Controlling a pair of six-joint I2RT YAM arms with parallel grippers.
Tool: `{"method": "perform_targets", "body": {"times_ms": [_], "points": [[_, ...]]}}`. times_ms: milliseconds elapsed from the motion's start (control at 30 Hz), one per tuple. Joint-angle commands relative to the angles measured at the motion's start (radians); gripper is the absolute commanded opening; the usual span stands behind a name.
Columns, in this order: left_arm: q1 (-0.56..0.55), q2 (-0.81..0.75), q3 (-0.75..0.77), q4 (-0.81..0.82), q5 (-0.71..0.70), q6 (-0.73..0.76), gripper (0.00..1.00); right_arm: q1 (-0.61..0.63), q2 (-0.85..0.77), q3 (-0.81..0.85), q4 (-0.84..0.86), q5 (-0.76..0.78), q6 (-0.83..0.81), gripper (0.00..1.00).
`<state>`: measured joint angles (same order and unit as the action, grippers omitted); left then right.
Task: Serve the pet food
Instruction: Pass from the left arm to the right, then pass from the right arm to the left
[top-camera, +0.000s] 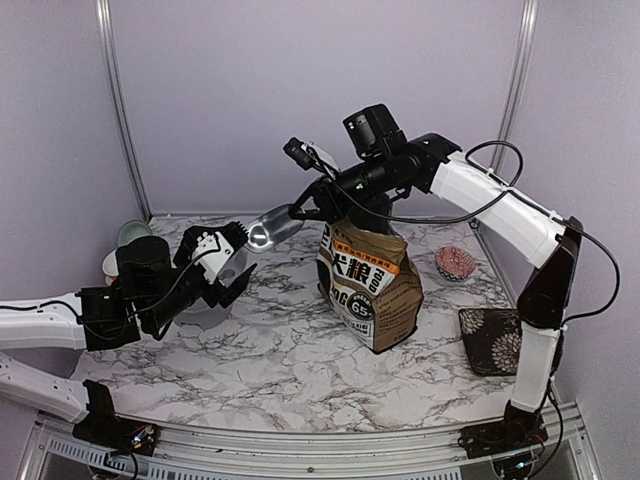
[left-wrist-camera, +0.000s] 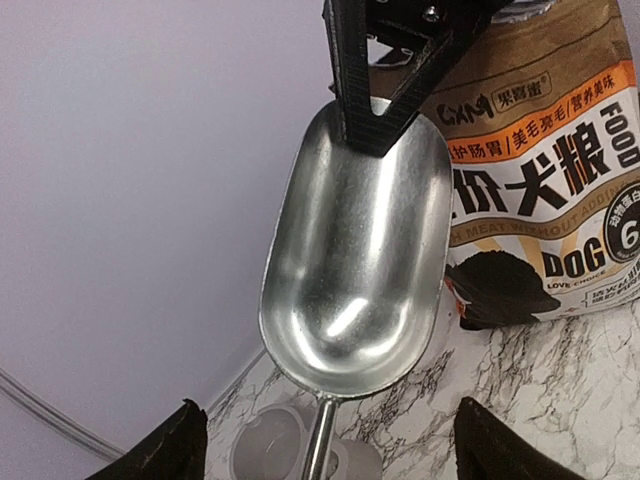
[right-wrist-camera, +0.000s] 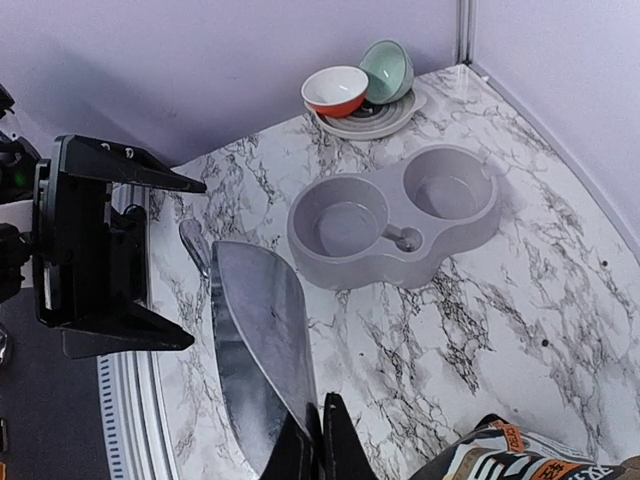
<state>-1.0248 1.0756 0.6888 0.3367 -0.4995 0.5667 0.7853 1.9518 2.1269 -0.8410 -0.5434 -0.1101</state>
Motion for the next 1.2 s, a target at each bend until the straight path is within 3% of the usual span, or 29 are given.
{"method": "perform_targets", "body": {"times_ms": [0, 200, 367, 667, 967, 1167], "points": [[-0.002, -0.101, 0.009, -0.091, 0.100, -0.135, 0.87, 0.009, -0.091, -0.026, 0.113, -0.018, -0.043, 0.00], [0.023, -0.218, 0.082, -0.253, 0.293, -0.271, 0.87, -0.002, -0.210, -0.185, 0.266, -0.005, -0.097, 0.00], [0.073, -0.271, 0.129, -0.282, 0.452, -0.376, 0.87, -0.027, -0.349, -0.403, 0.493, -0.060, -0.115, 0.00], [0.196, -0.216, 0.246, -0.303, 0.904, -0.557, 0.78, -0.070, -0.526, -0.667, 0.773, -0.193, -0.108, 0.00], [0.198, -0.129, 0.315, -0.242, 0.999, -0.660, 0.67, -0.073, -0.612, -0.772, 0.912, -0.244, -0.045, 0.00], [0.198, -0.106, 0.321, -0.219, 1.017, -0.686, 0.59, -0.076, -0.614, -0.759, 0.875, -0.253, -0.036, 0.00]]}}
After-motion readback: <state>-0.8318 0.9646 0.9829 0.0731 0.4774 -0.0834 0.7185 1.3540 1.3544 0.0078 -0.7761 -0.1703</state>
